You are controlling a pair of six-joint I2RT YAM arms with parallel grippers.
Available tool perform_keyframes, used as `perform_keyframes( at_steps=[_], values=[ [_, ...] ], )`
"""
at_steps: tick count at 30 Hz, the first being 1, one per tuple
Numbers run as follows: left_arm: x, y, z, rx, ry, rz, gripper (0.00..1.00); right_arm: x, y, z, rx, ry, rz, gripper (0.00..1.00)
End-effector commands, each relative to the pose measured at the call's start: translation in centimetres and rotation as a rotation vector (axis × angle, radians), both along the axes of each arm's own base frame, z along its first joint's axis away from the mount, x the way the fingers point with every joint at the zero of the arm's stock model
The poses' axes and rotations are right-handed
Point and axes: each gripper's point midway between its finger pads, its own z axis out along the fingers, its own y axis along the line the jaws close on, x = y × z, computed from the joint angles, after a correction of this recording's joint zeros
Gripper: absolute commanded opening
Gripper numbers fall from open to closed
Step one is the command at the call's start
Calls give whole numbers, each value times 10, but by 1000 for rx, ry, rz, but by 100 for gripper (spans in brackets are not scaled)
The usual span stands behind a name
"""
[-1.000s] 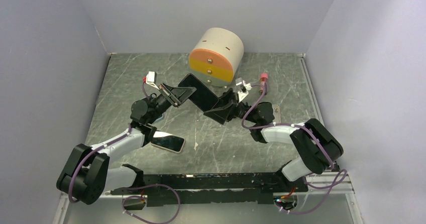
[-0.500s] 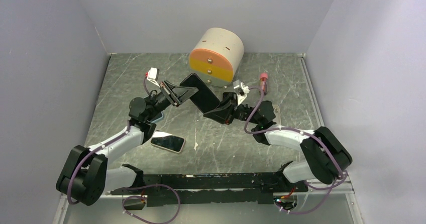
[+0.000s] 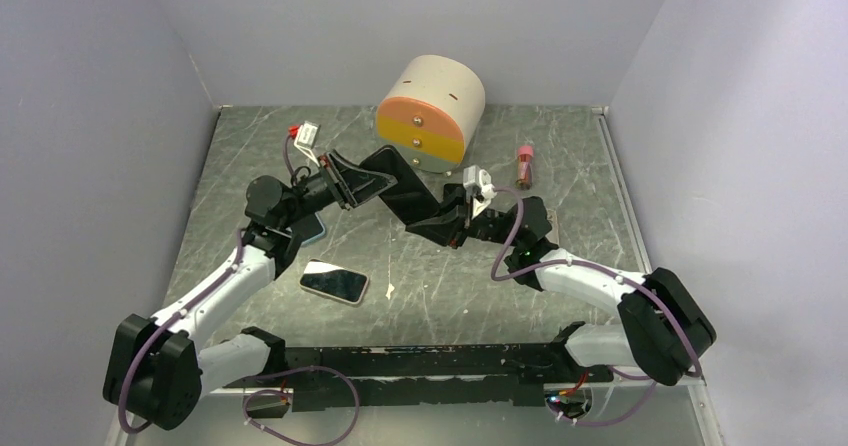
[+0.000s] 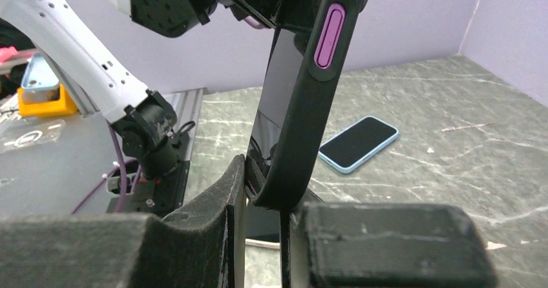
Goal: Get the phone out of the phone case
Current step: Remove the phone case from the phone.
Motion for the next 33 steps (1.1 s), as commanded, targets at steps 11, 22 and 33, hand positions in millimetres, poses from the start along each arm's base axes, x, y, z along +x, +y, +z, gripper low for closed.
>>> perform_keyframes(
  at_steps=[11, 22, 33],
  values=[
    [-11, -15, -38, 107, 264, -141, 2, 51, -11, -23, -152, -336, -244, 0],
    [-8, 1, -43, 274, 131, -32, 2, 33, -23, -50, -229, -242, -213, 9],
    [-25, 10, -43, 461, -34, -93, 3, -3, -29, -68, -290, -154, -55, 40]
  ],
)
